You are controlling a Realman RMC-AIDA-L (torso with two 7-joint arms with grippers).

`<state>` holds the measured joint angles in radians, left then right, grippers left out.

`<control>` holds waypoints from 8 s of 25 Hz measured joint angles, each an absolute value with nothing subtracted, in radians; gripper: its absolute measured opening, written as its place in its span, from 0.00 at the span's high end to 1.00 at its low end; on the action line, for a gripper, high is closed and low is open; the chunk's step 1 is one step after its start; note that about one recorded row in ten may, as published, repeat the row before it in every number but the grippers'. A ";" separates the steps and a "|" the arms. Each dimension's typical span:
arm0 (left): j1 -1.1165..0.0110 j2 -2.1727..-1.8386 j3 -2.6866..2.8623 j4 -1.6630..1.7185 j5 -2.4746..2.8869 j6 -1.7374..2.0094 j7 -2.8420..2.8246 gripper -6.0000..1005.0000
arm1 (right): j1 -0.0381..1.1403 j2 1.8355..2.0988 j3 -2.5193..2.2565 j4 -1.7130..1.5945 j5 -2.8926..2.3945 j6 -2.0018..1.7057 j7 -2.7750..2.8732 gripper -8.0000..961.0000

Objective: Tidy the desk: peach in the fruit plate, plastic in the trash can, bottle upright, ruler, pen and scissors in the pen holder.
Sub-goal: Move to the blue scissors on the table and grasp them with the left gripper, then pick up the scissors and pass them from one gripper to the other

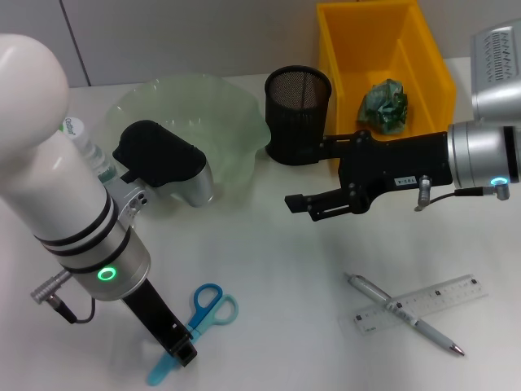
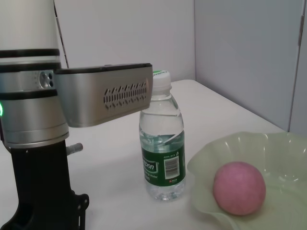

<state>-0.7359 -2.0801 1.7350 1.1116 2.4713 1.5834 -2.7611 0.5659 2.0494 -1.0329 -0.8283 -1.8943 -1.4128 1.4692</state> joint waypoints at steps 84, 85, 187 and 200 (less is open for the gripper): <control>-0.694 -2.070 1.427 1.128 2.312 1.645 -2.535 0.79 | 0.567 2.050 -0.790 -0.835 -1.867 -1.501 1.487 0.15; -0.684 -2.070 1.400 1.122 2.281 1.647 -2.506 0.79 | 0.567 2.050 -0.782 -0.833 -1.858 -1.499 1.489 0.15; -0.533 -2.080 1.368 0.303 0.972 1.432 -0.863 0.79 | 0.597 2.077 -0.641 -0.488 -1.511 -1.544 1.242 0.15; -0.529 -2.080 1.672 0.343 0.653 1.263 -0.800 0.79 | 0.565 2.079 -0.650 -0.431 -1.420 -1.721 1.123 0.15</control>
